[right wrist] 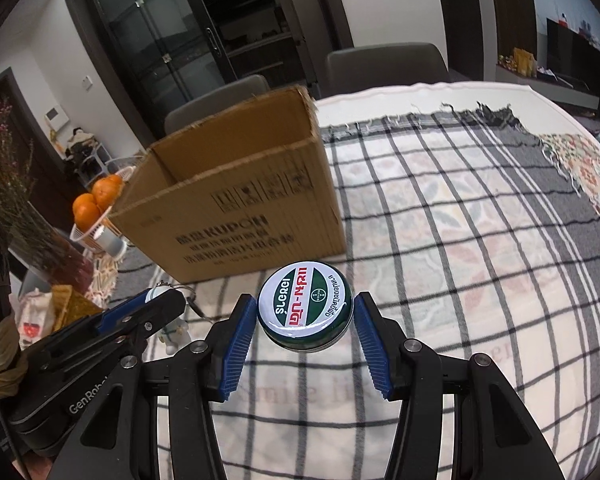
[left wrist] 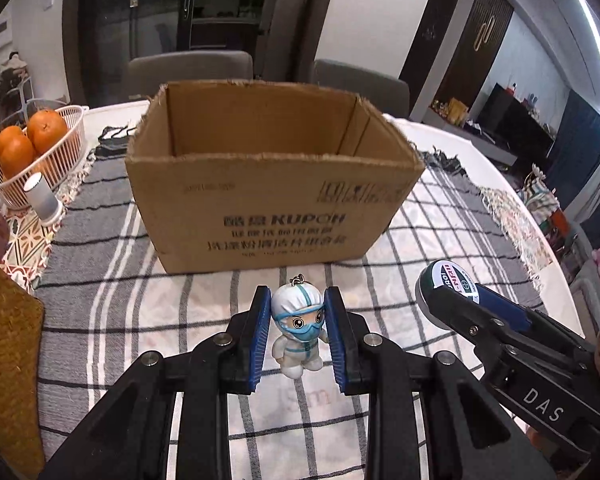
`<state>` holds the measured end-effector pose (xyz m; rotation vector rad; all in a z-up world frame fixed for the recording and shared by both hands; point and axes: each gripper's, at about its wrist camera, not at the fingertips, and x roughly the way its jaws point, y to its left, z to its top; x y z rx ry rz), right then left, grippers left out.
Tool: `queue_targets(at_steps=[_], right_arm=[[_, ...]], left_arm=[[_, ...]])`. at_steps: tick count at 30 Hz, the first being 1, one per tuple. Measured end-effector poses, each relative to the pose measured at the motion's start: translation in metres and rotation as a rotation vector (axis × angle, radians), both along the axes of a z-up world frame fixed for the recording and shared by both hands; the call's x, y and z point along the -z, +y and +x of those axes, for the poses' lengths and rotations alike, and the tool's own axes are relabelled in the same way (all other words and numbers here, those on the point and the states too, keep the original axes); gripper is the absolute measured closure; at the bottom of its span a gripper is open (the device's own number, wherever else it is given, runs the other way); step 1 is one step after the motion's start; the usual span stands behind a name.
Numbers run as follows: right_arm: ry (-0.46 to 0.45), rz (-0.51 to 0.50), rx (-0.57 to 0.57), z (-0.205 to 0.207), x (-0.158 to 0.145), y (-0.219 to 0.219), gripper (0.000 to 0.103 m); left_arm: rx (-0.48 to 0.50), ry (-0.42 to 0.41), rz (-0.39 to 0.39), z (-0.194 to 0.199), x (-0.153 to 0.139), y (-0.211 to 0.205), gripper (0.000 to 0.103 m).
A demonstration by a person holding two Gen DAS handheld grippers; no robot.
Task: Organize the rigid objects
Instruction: 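Carry the figurine with the left tool while the right tool carries the tin over the box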
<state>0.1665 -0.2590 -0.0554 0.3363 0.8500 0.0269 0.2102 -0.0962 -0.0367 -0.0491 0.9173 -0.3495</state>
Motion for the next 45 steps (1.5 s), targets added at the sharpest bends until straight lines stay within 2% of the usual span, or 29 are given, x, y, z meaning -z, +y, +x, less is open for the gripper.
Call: queue_targets(at_steps=[26, 30, 38, 45], right_arm=[[-0.165, 0.002, -0.046, 0.028, -0.061, 0.017, 0.051], [-0.185, 0.003, -0.052, 0.035, -0.070, 0.019, 0.051], [-0.207, 0.002, -0.070, 0.051, -0.082, 0.021, 0.051], [-0.198, 0.001, -0.088, 0.071, -0.087, 0.023, 0.051]], left_arm=[[-0.047, -0.140, -0.035, 0.022, -0.065, 0.023, 0.076], [-0.050, -0.143, -0.067, 0.029, -0.073, 0.025, 0.076], [-0.053, -0.178, -0.044, 0.047, -0.089, 0.026, 0.076], [-0.044, -0.173, -0.022, 0.070, -0.094, 0.024, 0.076]])
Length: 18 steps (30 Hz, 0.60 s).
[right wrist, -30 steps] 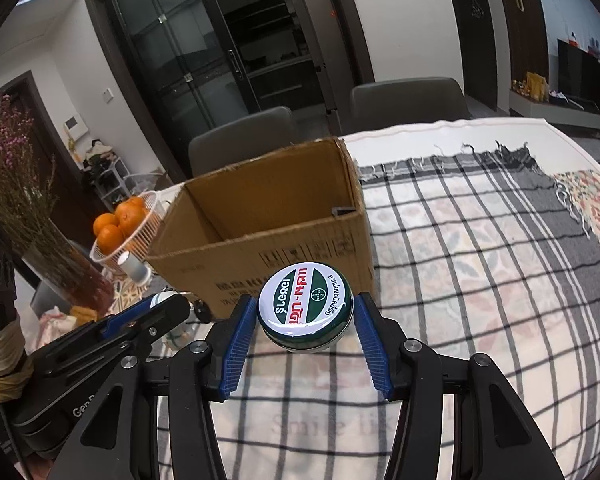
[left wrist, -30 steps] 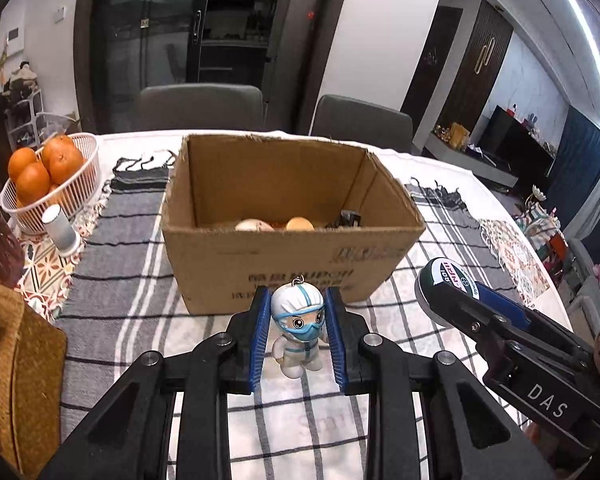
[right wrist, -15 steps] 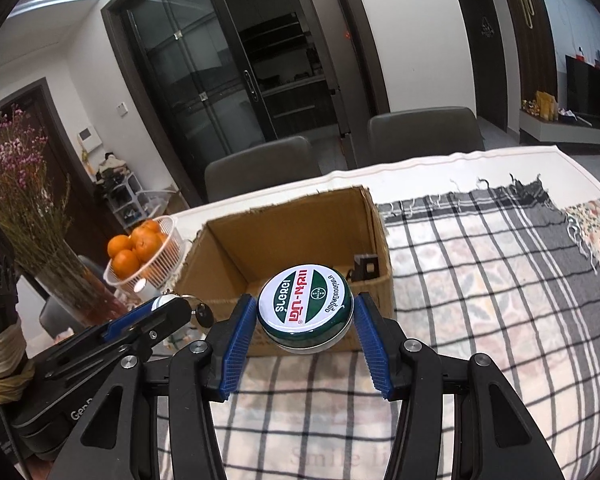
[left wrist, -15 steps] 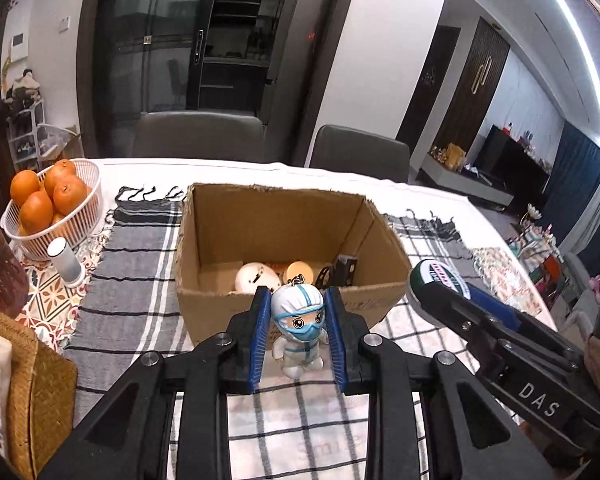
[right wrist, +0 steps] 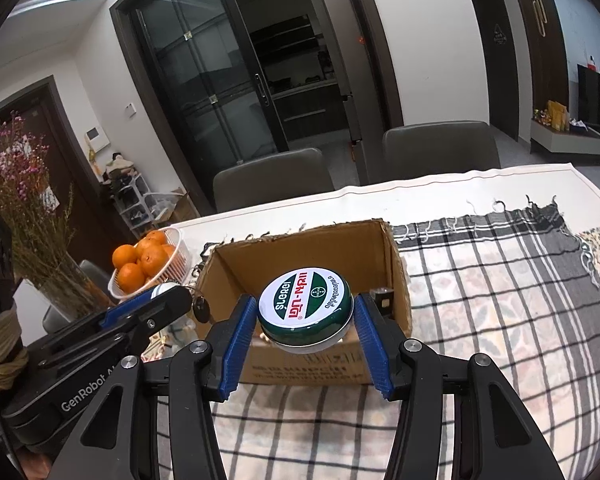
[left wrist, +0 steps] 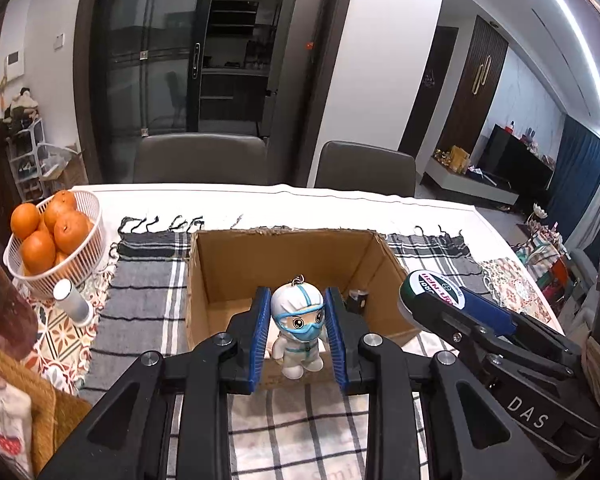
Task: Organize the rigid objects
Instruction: 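Carry the figurine with the left tool while the right tool carries the tin over the box, then open the left tool while the right tool opens, dropping figurine and tin into the box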
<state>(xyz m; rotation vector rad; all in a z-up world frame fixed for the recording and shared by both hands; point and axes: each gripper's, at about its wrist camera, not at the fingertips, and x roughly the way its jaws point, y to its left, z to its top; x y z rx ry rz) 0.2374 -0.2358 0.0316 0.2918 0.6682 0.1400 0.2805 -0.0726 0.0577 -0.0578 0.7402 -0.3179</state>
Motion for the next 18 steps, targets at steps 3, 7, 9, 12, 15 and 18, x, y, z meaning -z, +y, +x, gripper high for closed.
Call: queue_targets(at_steps=[3, 7, 9, 12, 15, 18], right_arm=[[0.015, 0.002, -0.010, 0.013, 0.000, 0.001, 0.051], [0.034, 0.005, -0.020, 0.026, 0.002, 0.001, 0.051], [0.047, 0.002, -0.024, 0.033, 0.004, 0.001, 0.051], [0.071, 0.000, -0.030, 0.045, 0.008, 0.002, 0.051], [0.094, -0.010, -0.037, 0.056, 0.013, 0.003, 0.051], [0.121, -0.017, -0.042, 0.065, 0.018, 0.004, 0.051]], left_arm=[[0.002, 0.011, 0.017, 0.013, 0.000, -0.002, 0.076], [0.008, 0.040, 0.021, 0.025, 0.005, -0.002, 0.076], [0.007, 0.059, 0.022, 0.033, 0.009, -0.002, 0.076], [0.004, 0.091, 0.019, 0.045, 0.017, -0.001, 0.076], [0.003, 0.127, 0.020, 0.056, 0.025, -0.002, 0.076], [-0.005, 0.158, 0.026, 0.066, 0.034, -0.002, 0.076]])
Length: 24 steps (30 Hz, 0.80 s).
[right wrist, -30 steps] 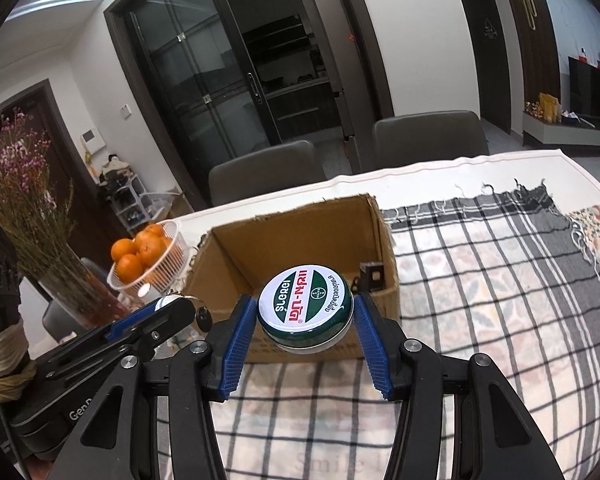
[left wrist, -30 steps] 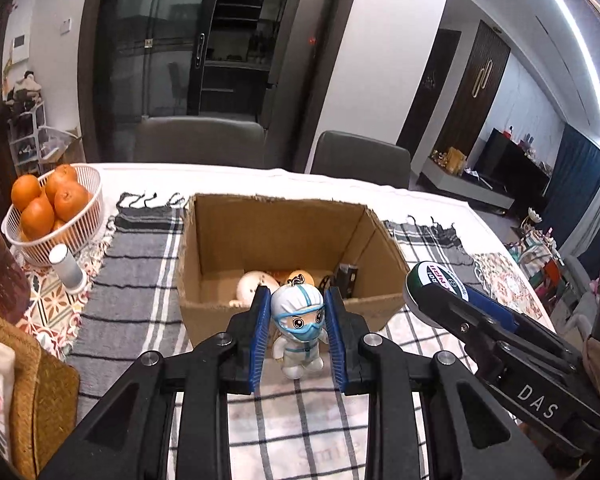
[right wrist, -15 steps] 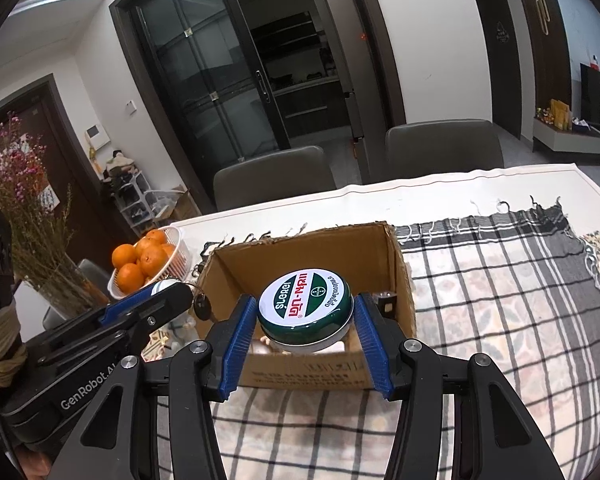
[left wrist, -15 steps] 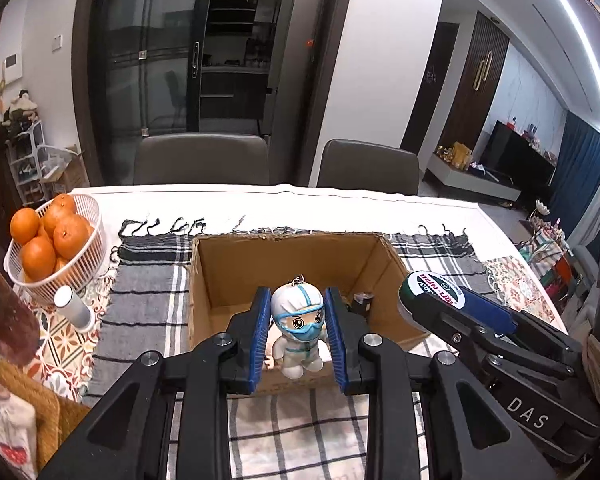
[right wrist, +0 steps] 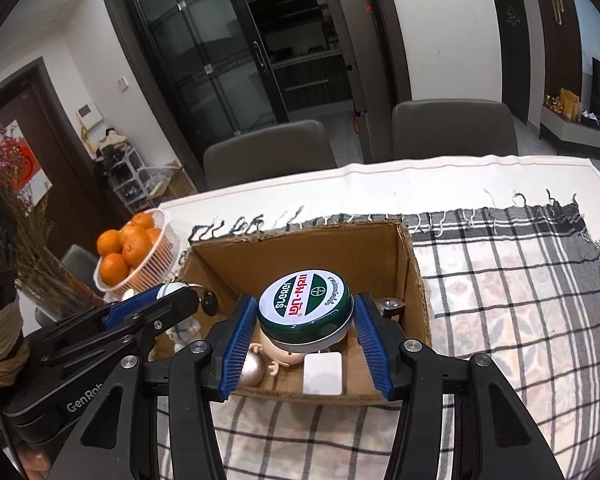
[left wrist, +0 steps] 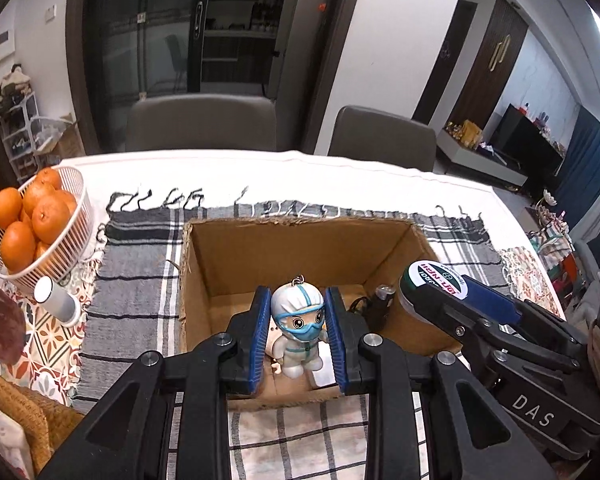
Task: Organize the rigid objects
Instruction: 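Open the left tool while the right tool opens, dropping figurine and tin into the box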
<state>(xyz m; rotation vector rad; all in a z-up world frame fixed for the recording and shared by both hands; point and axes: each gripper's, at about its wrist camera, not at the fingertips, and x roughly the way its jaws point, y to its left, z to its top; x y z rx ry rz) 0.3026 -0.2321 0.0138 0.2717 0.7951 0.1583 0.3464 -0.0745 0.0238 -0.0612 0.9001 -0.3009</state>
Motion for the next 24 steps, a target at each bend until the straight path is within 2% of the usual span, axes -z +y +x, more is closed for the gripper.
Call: queue_targets(at_steps=[13, 19, 24], right_arm=[[0.125, -0.042, -0.007, 0.026, 0.031, 0.005, 0.051], [0.178, -0.075, 0.002, 0.034, 0.042, 0.006, 0.050], [0.175, -0.096, 0.015, 0.029, 0.042, 0.005, 0.049]], left_arm=[[-0.036, 0.089, 0.073, 0.022, 0.030, 0.001, 0.076], [-0.053, 0.141, 0.072, 0.026, 0.044, 0.004, 0.076], [-0.063, 0.118, 0.088, 0.017, 0.039, 0.004, 0.075]])
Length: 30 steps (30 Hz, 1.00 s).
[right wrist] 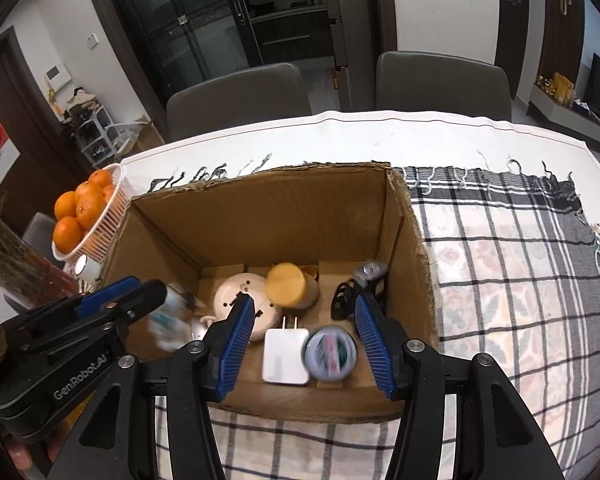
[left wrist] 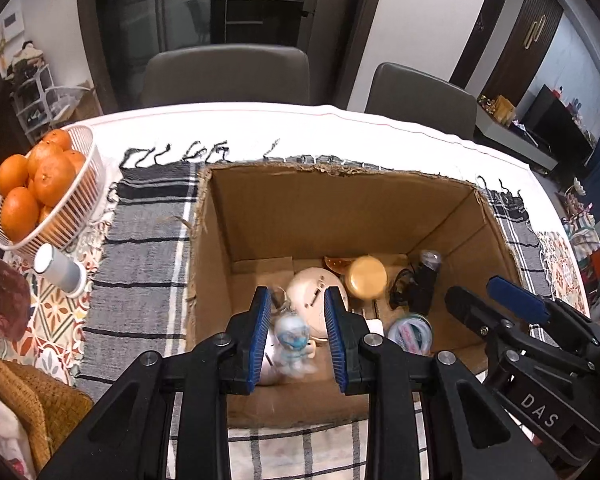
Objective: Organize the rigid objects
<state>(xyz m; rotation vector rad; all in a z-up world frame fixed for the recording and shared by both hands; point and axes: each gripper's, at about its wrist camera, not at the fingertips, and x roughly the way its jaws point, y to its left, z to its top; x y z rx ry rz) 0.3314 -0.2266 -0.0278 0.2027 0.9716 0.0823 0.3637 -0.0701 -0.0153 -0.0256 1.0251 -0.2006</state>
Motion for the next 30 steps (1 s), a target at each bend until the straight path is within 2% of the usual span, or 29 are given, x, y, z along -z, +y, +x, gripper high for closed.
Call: queue_targets(at_steps=[10, 18, 23, 25, 30], right_arm=[[-0.081, -0.005, 0.022, -0.035, -0.025, -0.003, 0.049], [-0.170, -0.028, 0.055, -0.085, -0.051, -0.003, 0.049], [-0.220, -0.047, 0.075, -0.120, -0.063, -0.001, 0.048], [-0.245, -0.057, 0.091, -0.135, -0.067, 0.000, 0.048], [-0.278, -0.052, 0.109, -0.164, -0.070, -0.003, 0.047]], left_arm=[[-0.016, -0.090, 0.004, -0.043, -0.026, 0.007, 0.071], [-0.020, -0.209, 0.024, -0.095, -0.049, 0.012, 0.071], [-0.022, -0.283, 0.021, -0.134, -0.062, 0.017, 0.067], [-0.022, -0.310, 0.035, -0.148, -0.065, 0.017, 0.062], [-0.018, -0.349, 0.045, -0.175, -0.071, 0.016, 0.060]])
